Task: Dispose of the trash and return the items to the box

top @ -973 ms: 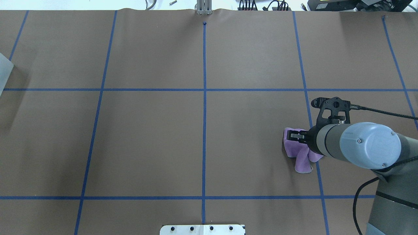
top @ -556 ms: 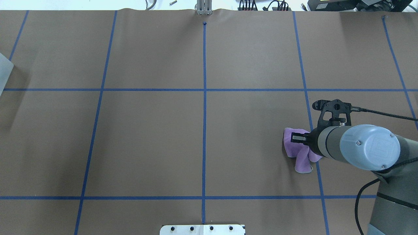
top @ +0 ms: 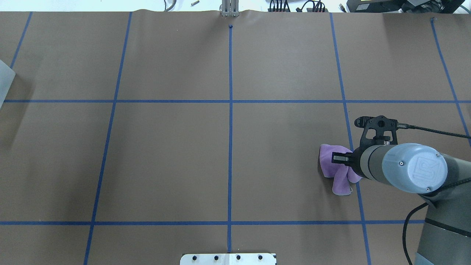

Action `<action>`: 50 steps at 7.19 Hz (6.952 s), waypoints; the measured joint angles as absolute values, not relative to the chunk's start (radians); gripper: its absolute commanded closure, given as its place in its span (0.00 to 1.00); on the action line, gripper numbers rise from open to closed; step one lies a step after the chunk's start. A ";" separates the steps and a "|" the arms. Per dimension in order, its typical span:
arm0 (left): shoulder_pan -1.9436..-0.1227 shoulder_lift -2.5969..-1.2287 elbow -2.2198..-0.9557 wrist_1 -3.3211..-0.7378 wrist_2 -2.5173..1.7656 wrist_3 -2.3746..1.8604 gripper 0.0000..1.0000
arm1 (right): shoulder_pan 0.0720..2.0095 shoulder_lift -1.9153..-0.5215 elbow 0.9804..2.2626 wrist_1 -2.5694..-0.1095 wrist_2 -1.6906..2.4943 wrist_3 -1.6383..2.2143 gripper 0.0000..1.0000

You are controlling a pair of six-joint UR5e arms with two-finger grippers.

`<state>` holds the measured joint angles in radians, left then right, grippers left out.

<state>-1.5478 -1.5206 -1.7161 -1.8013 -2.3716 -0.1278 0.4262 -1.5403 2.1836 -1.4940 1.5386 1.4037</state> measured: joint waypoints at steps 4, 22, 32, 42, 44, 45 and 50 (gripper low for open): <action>-1.548 -1.517 -1.716 -1.802 -2.372 -0.127 0.01 | 0.409 -1.530 2.174 -1.493 1.519 1.415 1.00; -1.509 -1.451 -1.717 -1.669 -2.379 0.055 0.01 | 1.821 -1.708 1.494 -1.439 2.358 -0.371 1.00; -1.509 -1.455 -1.718 -1.668 -2.381 0.054 0.01 | 1.621 -1.692 1.650 -1.405 2.431 -0.052 0.00; -1.508 -1.453 -1.705 -1.669 -2.381 0.054 0.01 | 1.575 -1.720 1.790 -1.597 2.234 -0.056 0.00; -1.508 -1.452 -1.704 -1.669 -2.381 0.054 0.01 | 1.574 -1.718 1.791 -1.597 2.243 -0.055 0.00; -1.508 -1.452 -1.704 -1.670 -2.381 0.054 0.01 | 1.574 -1.717 1.794 -1.597 2.245 -0.055 0.00; -1.508 -1.450 -1.703 -1.671 -2.381 0.054 0.01 | 1.574 -1.718 1.806 -1.597 2.247 -0.055 0.00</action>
<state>-1.5079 -1.4502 -1.7028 -1.6705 -2.3814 0.0543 1.5739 -1.7180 1.8063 -1.5969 2.2472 -0.0552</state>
